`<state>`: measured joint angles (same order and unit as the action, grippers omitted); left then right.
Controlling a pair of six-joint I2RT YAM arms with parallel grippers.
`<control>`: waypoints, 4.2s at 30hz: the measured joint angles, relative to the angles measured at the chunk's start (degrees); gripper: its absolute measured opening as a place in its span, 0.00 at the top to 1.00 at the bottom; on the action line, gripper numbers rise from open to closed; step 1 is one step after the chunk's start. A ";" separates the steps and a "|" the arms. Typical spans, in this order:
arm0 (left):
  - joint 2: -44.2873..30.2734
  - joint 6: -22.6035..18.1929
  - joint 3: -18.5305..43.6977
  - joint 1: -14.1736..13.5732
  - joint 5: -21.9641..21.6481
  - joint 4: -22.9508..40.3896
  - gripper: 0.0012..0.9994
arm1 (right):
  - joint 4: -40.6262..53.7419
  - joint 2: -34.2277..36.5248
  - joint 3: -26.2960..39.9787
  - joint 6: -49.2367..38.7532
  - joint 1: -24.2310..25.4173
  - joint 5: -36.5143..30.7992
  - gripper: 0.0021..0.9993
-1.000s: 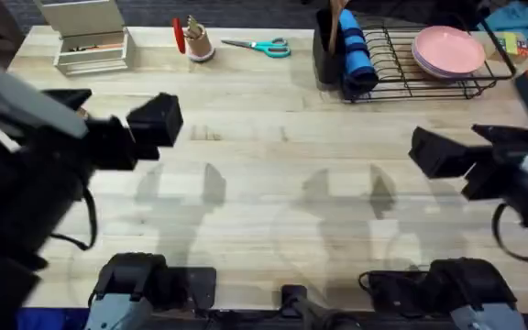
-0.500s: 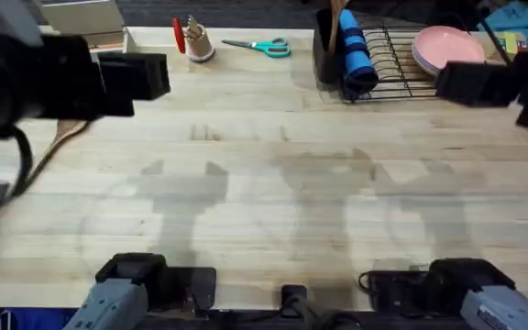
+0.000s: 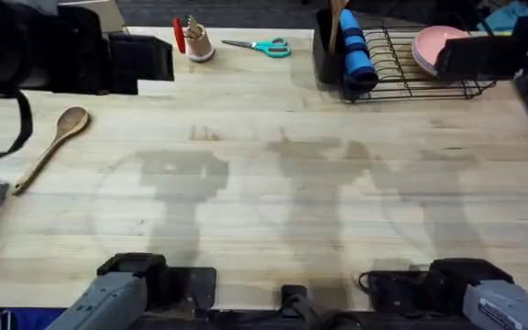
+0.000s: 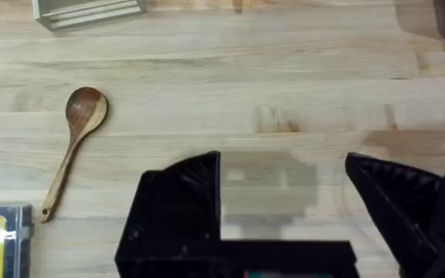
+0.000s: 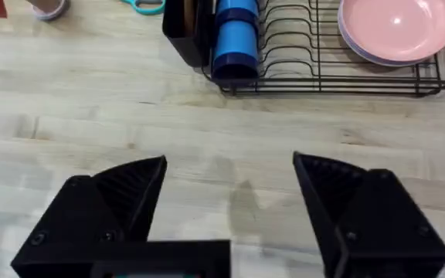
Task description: Pick up the spoon on the table one by one and put them onto the rack
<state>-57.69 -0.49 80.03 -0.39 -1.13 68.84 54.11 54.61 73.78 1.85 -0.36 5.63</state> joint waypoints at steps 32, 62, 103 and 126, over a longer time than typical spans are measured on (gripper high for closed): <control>-14.89 -2.38 0.28 30.92 -4.42 -7.32 0.01 | 1.25 0.26 0.00 -0.27 0.00 0.00 0.00; -43.52 -23.80 0.28 40.45 -4.48 -24.06 0.01 | 1.27 0.26 0.00 -0.39 0.00 -2.78 0.00; -55.74 -33.35 0.79 47.27 7.04 -28.59 0.12 | 1.27 0.26 0.00 -0.39 0.00 -5.40 0.00; -55.95 -33.69 0.94 52.03 10.84 -26.57 0.56 | 1.27 0.26 0.00 -0.39 0.00 -5.42 0.00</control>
<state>-113.65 -34.18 80.97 51.64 9.72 42.27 55.37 54.87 73.78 1.45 -0.36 0.21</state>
